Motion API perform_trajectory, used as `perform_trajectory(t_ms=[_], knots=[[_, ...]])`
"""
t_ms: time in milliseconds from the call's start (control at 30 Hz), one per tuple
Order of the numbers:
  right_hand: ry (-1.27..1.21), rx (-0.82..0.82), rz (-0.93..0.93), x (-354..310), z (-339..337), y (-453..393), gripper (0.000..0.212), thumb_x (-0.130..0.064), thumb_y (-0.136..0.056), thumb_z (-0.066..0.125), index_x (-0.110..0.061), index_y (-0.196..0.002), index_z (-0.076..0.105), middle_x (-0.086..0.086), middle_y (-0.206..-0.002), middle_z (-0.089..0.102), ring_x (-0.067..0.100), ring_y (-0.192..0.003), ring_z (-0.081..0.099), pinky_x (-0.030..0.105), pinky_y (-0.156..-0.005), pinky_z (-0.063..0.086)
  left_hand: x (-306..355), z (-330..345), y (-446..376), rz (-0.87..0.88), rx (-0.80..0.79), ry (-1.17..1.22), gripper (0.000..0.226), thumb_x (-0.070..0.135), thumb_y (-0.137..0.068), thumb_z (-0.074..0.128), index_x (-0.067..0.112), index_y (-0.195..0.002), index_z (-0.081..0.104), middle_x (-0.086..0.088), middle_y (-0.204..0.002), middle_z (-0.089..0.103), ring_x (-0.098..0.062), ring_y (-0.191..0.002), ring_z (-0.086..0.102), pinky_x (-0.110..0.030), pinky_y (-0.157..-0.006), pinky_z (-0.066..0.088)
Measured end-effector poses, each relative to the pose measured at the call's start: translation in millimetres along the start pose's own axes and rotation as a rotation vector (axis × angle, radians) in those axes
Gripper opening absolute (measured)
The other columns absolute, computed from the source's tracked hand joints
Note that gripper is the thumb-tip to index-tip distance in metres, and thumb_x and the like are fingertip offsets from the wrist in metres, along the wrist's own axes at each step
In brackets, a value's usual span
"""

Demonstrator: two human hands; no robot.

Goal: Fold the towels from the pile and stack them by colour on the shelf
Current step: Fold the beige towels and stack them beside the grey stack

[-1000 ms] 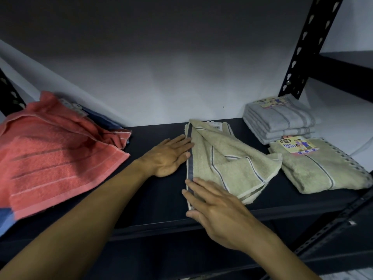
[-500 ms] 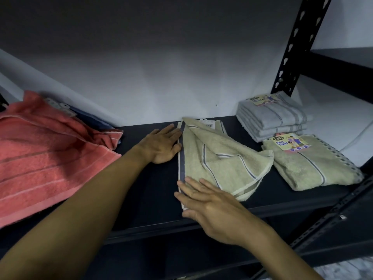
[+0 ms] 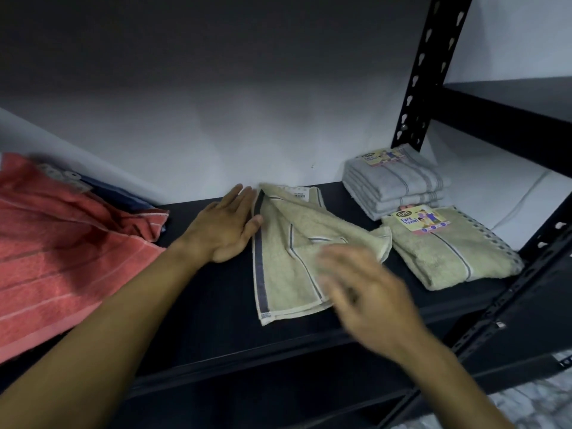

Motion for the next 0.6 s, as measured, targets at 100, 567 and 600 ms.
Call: perform_trajectory(t_ms=[100, 567, 600], knots=[[0.231, 0.17, 0.306, 57, -46, -12, 0.031, -0.015, -0.087, 0.051, -0.011, -0.112, 0.069, 0.01, -0.11, 0.063, 0.034, -0.103, 0.058, 0.044, -0.076, 0.054, 31, -17, 48, 0.027, 0.19, 0.11, 0.06, 0.052, -0.102, 0.026, 0.021, -0.153, 0.03, 0.002, -0.16, 0.029, -0.016, -0.146, 0.026, -0.038, -0.114, 0.03], [0.465, -0.311, 0.296, 108, -46, -56, 0.018, -0.018, -0.088, 0.057, -0.019, -0.101, 0.068, 0.007, -0.11, 0.065, 0.028, -0.105, 0.054, 0.039, -0.088, 0.043, 98, 21, 152, 0.271, 0.381, 0.106, 0.01, 0.021, -0.084, 0.069, 0.019, -0.093, 0.073, 0.01, -0.093, 0.067, -0.009, -0.08, 0.063, -0.023, -0.065, 0.055], [0.383, -0.229, 0.317, 107, -53, -57, 0.015, -0.016, -0.089, 0.056, -0.016, -0.1, 0.067, 0.008, -0.106, 0.067, 0.029, -0.1, 0.057, 0.037, -0.081, 0.046, 98, 22, 152, 0.263, 0.384, 0.107, 0.017, 0.012, -0.077, 0.076, 0.018, -0.092, 0.074, 0.01, -0.092, 0.067, -0.01, -0.078, 0.063, -0.023, -0.062, 0.055]])
Point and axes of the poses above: each hand's wrist, its own y-axis away from the middle knuckle, its own z-axis out of the palm, x = y × z, the point moved 5 cm from there along -y, towards the middle knuckle
